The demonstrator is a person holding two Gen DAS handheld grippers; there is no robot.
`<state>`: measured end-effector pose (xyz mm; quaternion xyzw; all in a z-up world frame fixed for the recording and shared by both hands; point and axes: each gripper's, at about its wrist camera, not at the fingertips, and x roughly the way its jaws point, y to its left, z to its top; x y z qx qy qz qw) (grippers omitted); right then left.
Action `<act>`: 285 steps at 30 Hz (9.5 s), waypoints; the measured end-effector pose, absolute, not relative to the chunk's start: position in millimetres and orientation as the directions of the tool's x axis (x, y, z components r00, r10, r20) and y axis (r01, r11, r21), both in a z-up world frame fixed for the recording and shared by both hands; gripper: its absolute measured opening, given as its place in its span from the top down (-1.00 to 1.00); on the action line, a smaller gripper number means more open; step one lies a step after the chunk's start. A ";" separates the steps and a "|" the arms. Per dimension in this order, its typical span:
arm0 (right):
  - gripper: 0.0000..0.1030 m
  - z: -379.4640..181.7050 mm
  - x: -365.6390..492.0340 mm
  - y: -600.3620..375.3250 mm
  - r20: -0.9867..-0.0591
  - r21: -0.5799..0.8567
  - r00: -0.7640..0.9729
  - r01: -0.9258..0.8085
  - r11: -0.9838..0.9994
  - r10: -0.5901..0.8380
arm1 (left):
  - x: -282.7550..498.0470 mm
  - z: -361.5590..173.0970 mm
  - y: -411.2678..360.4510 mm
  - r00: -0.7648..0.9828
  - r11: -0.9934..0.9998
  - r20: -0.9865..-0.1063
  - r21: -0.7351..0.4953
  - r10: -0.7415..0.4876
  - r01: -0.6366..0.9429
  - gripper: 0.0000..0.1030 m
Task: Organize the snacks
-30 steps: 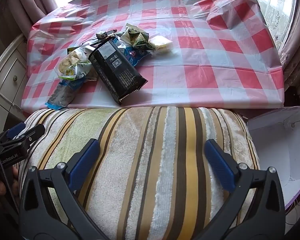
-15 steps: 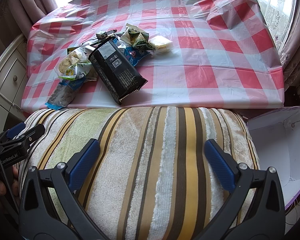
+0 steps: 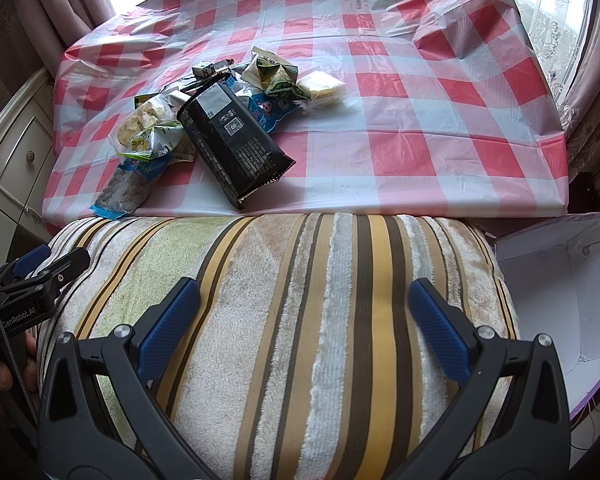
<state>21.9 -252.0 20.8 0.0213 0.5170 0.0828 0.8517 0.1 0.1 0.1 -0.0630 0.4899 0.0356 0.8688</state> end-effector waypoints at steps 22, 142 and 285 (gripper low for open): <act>-1.00 15.7 58.4 -237.0 -0.892 0.136 0.398 -0.218 0.966 0.215 | 9.8 14.6 13.7 0.532 0.979 -0.845 -0.152 -0.059 -0.134 -0.93; -0.30 -46.7 -19.2 -499.5 -0.848 0.111 0.524 0.321 0.941 -0.079 | 85.9 18.6 -359.2 0.269 0.738 -0.860 -0.169 -0.435 0.653 -0.25; 0.29 46.3 64.6 -331.5 -0.798 0.214 0.554 -0.105 0.971 0.236 | 78.7 39.8 -109.4 0.506 0.960 -0.821 -0.173 -0.265 0.222 -0.04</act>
